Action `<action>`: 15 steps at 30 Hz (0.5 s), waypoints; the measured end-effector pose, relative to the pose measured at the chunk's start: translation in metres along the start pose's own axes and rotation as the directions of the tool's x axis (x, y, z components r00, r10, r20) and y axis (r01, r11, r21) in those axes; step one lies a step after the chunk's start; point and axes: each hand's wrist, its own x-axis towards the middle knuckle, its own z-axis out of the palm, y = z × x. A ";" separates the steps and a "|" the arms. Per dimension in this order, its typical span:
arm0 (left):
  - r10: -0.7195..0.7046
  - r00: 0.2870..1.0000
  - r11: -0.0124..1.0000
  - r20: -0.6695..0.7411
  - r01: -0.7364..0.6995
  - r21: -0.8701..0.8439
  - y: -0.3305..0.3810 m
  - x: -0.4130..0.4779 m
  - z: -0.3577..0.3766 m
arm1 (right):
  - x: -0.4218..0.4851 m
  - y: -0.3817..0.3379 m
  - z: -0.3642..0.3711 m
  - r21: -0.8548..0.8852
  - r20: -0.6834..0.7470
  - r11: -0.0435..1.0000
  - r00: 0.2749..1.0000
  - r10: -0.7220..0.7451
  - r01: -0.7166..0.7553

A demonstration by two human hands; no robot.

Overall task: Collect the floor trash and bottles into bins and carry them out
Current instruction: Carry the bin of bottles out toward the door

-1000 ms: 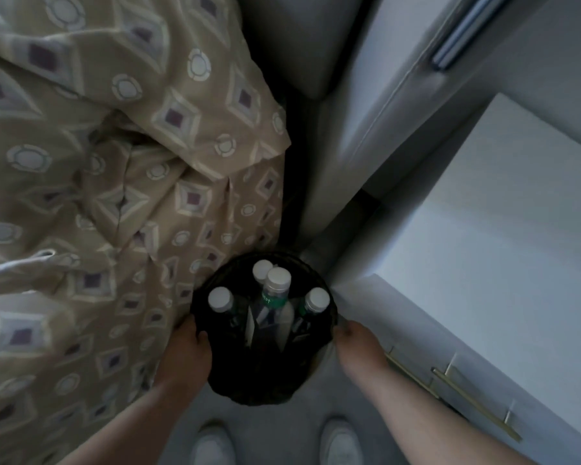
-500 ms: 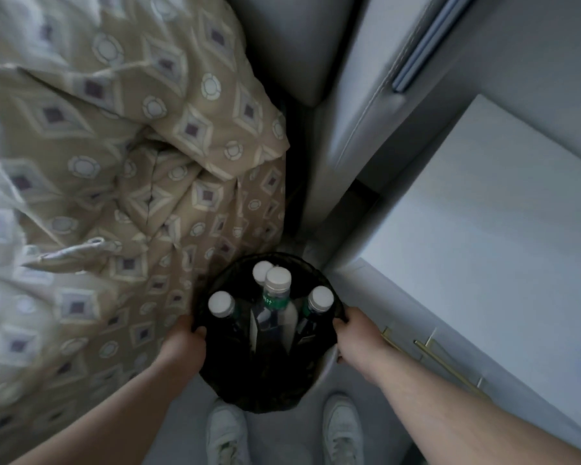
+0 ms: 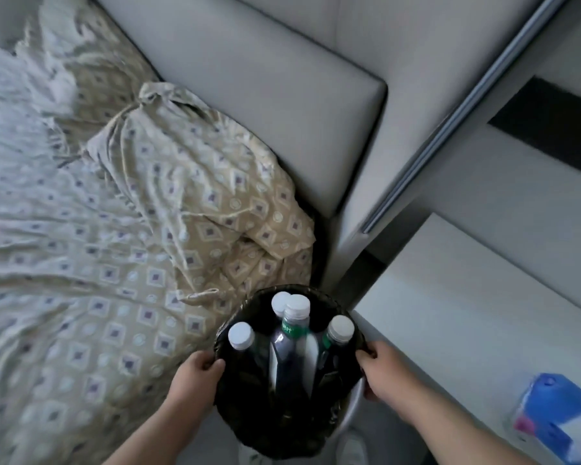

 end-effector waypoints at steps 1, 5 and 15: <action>0.011 1.000 0.999 0.004 -0.011 -0.045 0.006 -0.011 -0.010 | -0.013 -0.014 -0.008 -0.015 -0.006 1.000 1.000 -0.026 0.026; 0.021 1.000 0.973 0.016 -0.017 -0.229 0.039 -0.062 -0.045 | -0.064 -0.058 -0.038 -0.029 -0.063 0.991 0.990 -0.129 0.127; 0.149 0.988 0.889 -0.047 -0.155 -0.430 0.121 -0.176 -0.117 | -0.180 -0.123 -0.103 0.098 -0.164 0.960 0.956 -0.244 0.262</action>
